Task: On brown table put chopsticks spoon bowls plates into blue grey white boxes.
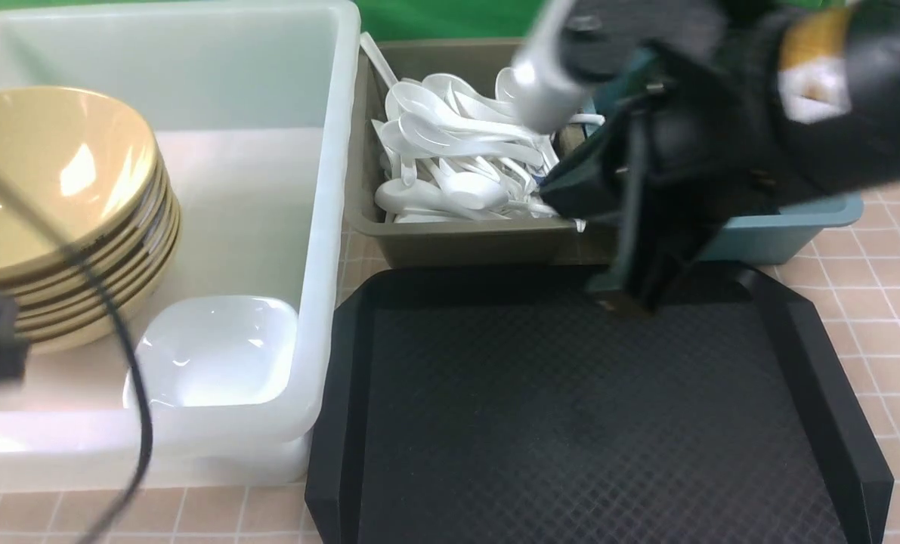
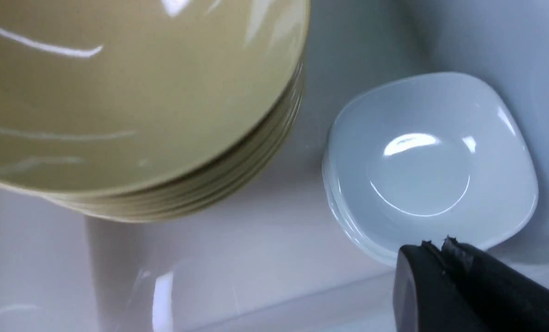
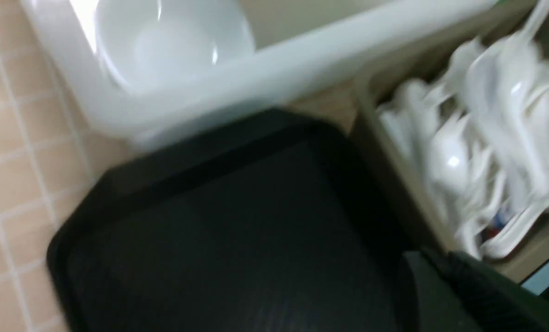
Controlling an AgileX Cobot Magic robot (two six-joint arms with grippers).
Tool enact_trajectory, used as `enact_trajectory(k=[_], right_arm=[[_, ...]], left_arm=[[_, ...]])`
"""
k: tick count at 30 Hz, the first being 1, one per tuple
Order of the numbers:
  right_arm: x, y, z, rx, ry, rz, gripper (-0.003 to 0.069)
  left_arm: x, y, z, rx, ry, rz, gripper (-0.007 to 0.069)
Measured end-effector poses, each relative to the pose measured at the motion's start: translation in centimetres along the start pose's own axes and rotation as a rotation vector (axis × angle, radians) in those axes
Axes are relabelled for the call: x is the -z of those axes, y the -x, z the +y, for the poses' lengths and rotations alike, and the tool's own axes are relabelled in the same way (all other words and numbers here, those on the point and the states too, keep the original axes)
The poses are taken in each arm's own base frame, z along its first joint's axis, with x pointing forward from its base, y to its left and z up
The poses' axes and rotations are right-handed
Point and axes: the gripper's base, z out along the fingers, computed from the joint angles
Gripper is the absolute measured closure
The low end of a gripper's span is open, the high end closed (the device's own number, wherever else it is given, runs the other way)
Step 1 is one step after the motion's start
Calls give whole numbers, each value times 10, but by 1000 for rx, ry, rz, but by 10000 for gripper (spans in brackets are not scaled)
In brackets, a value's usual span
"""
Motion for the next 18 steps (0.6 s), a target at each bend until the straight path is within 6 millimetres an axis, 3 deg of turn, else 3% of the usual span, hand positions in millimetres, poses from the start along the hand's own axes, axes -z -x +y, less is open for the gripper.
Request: enact_trajectory(k=[2, 6, 13, 18], right_arm=[[22, -10, 4, -5, -48, -154, 555], [51, -31, 12, 0, -100, -302, 553], [67, -53, 20, -2, -130, -387, 551], [65, -55, 21, -2, -127, -382, 548]], left_arm=[[3, -29, -7, 45, 24, -94, 623], [6, -66, -15, 89, 59, -258, 623], [21, -87, -21, 91, 121, -556, 623], [29, -92, -22, 91, 132, -615, 623]])
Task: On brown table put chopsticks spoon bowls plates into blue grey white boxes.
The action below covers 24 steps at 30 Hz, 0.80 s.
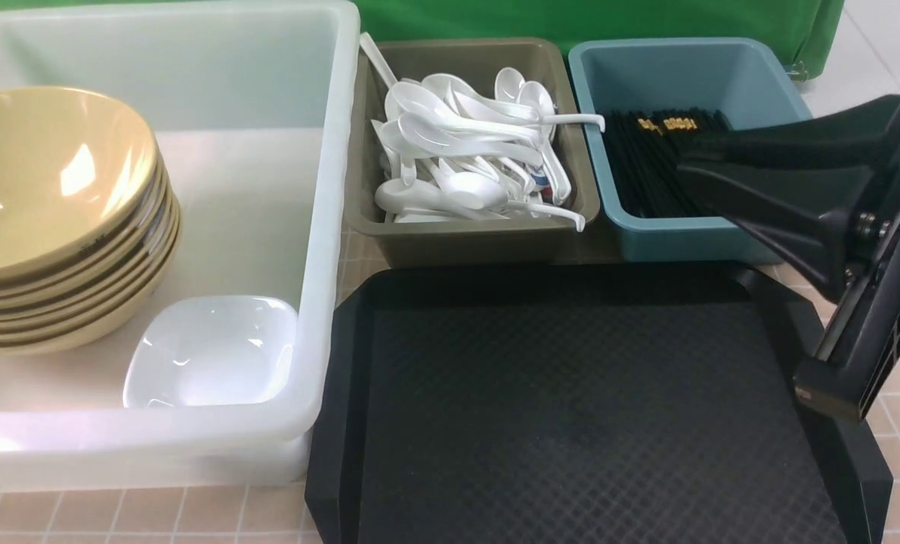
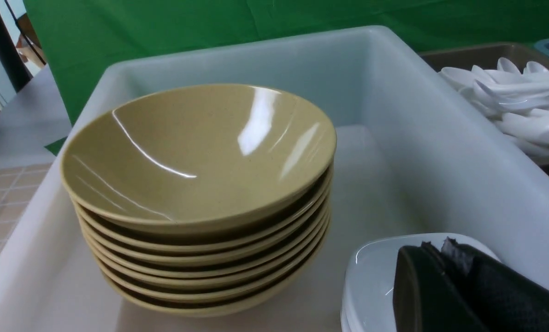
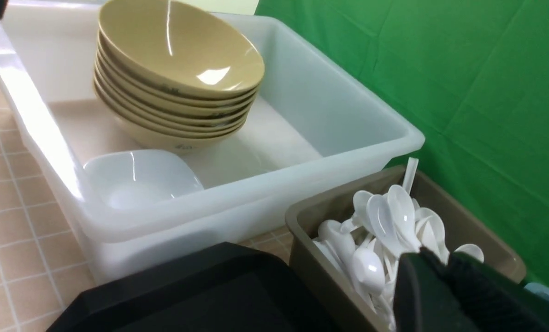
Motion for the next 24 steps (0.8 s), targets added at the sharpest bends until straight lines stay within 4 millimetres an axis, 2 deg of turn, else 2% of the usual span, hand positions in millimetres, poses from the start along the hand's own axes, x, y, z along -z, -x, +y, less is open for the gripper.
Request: enact_trajectory(k=[24], right_arm=[[-28, -12, 4, -35, 29, 83, 522]], left_arm=[[0, -1, 0, 5, 0, 1, 623]])
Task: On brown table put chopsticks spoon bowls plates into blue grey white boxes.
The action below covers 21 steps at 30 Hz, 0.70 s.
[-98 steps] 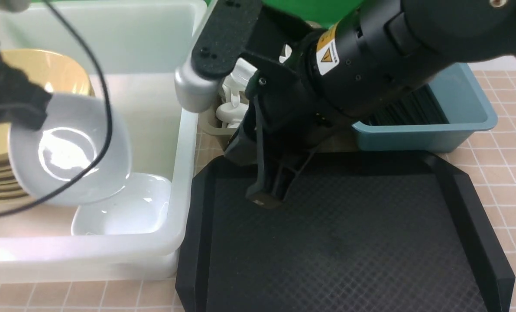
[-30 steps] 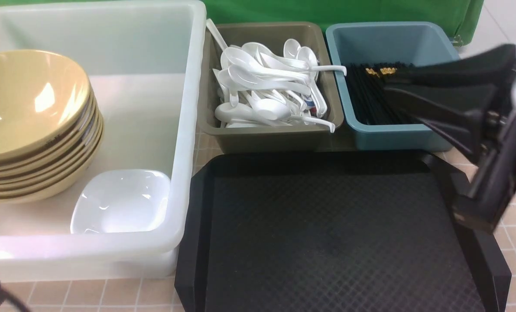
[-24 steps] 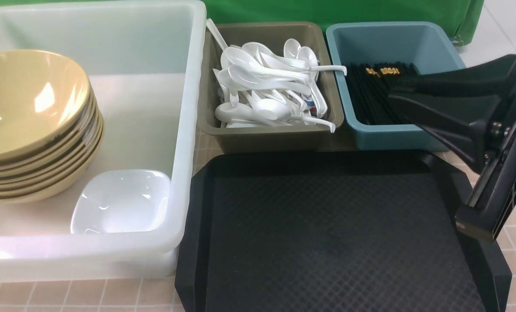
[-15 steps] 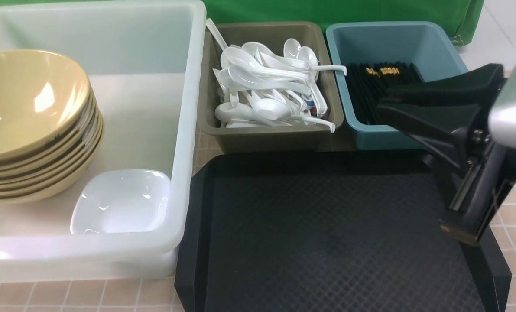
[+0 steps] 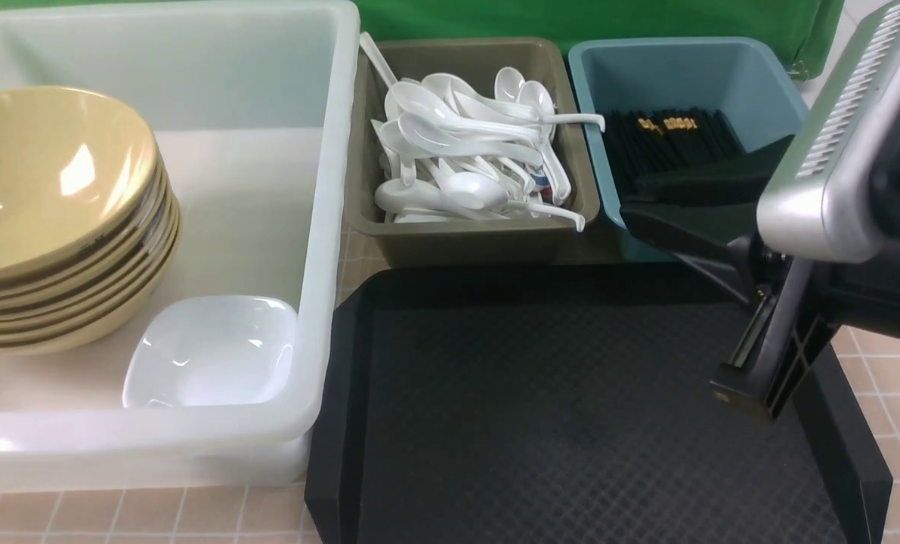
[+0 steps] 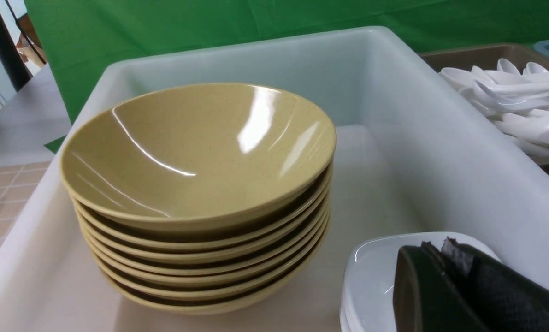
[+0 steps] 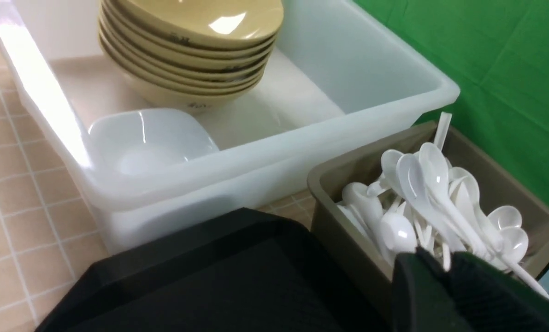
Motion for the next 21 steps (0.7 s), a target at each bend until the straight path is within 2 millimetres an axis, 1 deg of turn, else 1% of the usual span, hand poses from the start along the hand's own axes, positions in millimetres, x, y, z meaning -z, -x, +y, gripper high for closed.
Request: enact_trajectory(k=[2, 3, 4, 6, 9, 11, 13, 14, 15, 16, 17, 18, 19, 20, 21], right_arm=[[0, 0, 0, -15, 0, 1, 529], [0, -1, 0, -27, 1, 4, 543], [-1, -3, 1, -47, 3, 9, 575], [0, -5, 2, -64, 0, 0, 613], [6, -9, 2, -83, -18, -41, 623], [19, -18, -1, -128, -67, -122, 623], [33, -34, -5, -199, -132, -188, 624], [35, -38, -6, -212, -146, -198, 624], [48, -56, -9, -253, -222, -238, 624], [57, -73, -7, -276, -266, -247, 624], [59, -76, -7, -282, -275, -248, 624], [71, -99, -5, -318, -352, -255, 624], [72, -102, -5, -321, -363, -255, 624], [80, -117, -3, -345, -415, -260, 624], [90, -139, 2, -363, -506, -262, 624]], left_arm=[[0, 0, 0, 0, 0, 0, 623], [0, 0, 0, 0, 0, 0, 623], [0, 0, 0, 1, 0, 0, 623], [0, 0, 0, 1, 0, 0, 623], [0, 0, 0, 1, 0, 0, 623], [0, 0, 0, 1, 0, 0, 623], [0, 0, 0, 1, 0, 0, 623], [0, 0, 0, 1, 0, 0, 623], [0, 0, 0, 2, 0, 0, 623], [0, 0, 0, 2, 0, 1, 623], [0, 0, 0, 2, 0, 1, 623], [0, 0, 0, 2, 0, 1, 623], [0, 0, 0, 2, 0, 1, 623], [0, 0, 0, 2, 0, 1, 623], [0, 0, 0, 2, 0, 0, 623]])
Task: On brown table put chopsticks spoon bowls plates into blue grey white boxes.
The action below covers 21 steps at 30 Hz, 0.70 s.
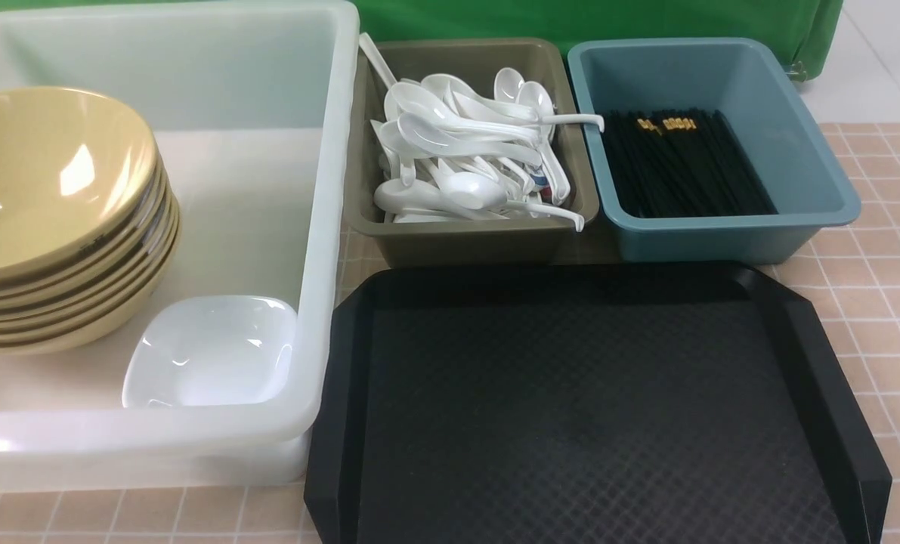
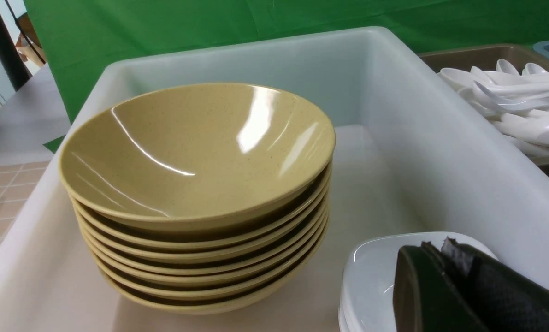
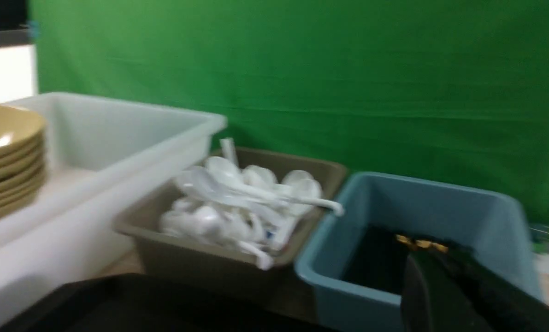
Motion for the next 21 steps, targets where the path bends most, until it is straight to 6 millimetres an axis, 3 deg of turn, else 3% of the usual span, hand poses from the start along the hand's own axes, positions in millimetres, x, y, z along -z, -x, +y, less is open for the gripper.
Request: enact_trajectory(k=[3, 8, 15, 21], right_arm=[[22, -31, -12, -3, -169, -28, 624], [43, -66, -21, 20, -373, 12, 624], [51, -90, -23, -33, -447, 245, 624], [51, -93, -23, -35, -450, 278, 624]], left_arm=[[0, 0, 0, 0, 0, 0, 623], [0, 0, 0, 0, 0, 0, 623], [0, 0, 0, 0, 0, 0, 623], [0, 0, 0, 0, 0, 0, 623]])
